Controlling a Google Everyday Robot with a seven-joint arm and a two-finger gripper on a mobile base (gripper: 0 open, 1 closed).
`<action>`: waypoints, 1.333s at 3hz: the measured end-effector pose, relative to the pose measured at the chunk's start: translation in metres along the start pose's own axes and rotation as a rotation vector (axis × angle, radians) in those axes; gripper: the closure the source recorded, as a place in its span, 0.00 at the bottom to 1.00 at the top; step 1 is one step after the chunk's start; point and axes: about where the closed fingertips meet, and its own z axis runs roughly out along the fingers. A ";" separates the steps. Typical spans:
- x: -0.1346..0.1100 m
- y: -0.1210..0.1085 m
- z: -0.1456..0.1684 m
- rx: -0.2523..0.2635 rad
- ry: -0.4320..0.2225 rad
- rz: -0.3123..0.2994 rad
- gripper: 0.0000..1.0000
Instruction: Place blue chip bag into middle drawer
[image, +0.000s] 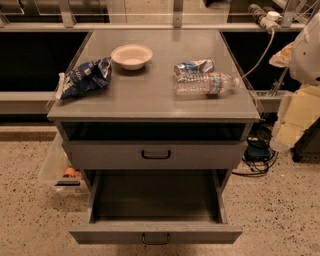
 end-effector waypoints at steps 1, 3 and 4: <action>0.000 0.000 0.000 0.000 0.000 0.000 0.00; -0.071 -0.038 0.033 -0.013 -0.144 -0.054 0.00; -0.134 -0.062 0.061 -0.032 -0.244 -0.097 0.00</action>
Offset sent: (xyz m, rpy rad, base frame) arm 0.0515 0.0378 -0.0052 0.1203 -0.0109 0.0484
